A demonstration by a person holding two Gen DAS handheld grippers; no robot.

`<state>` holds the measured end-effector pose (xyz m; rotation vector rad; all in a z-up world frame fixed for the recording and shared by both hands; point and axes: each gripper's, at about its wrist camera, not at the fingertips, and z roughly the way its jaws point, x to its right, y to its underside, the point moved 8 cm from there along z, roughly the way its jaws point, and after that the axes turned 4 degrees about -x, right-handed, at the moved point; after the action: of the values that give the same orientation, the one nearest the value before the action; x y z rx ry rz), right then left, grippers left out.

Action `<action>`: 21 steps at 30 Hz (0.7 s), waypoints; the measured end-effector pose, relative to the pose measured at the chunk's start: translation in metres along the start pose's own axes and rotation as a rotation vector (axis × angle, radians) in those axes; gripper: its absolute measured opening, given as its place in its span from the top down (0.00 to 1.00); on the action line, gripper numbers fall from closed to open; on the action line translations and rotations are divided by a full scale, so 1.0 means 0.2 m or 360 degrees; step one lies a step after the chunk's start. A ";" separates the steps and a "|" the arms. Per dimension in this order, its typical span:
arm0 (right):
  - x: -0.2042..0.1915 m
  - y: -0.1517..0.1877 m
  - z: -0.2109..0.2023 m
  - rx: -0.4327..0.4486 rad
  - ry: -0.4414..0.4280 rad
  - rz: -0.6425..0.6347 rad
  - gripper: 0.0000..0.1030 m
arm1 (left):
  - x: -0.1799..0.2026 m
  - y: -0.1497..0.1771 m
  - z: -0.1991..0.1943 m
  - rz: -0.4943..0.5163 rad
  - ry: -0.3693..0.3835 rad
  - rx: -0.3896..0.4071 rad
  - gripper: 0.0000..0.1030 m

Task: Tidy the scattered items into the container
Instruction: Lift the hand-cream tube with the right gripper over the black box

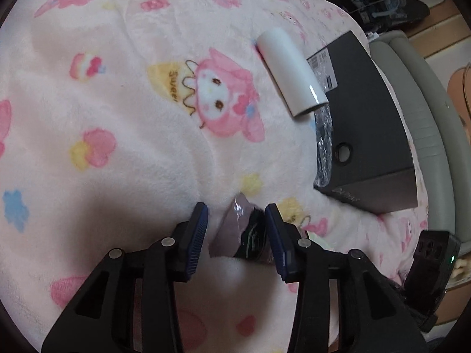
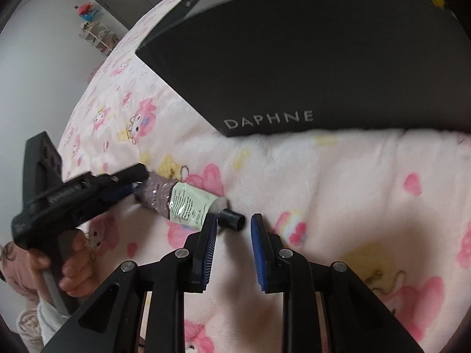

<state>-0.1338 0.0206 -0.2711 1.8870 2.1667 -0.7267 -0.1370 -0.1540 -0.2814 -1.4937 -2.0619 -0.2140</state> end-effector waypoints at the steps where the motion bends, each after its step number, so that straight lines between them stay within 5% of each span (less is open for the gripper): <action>1: 0.01 0.00 0.00 -0.0011 -0.0020 0.0015 0.80 | 0.01 0.02 -0.01 0.0005 0.0014 -0.0006 0.62; 8: 0.00 -0.01 -0.06 0.0020 -0.0141 0.0069 0.80 | 0.05 0.18 -0.05 -0.0053 0.0184 -0.0049 0.63; 21: -0.04 -0.06 -0.08 0.0084 -0.0151 0.0057 0.68 | 0.08 0.17 -0.12 -0.0113 0.0210 0.0037 0.64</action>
<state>-0.1421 0.0192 -0.2510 1.8713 2.0707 -0.8567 -0.1007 -0.1385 -0.2594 -1.3565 -2.0068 -0.3070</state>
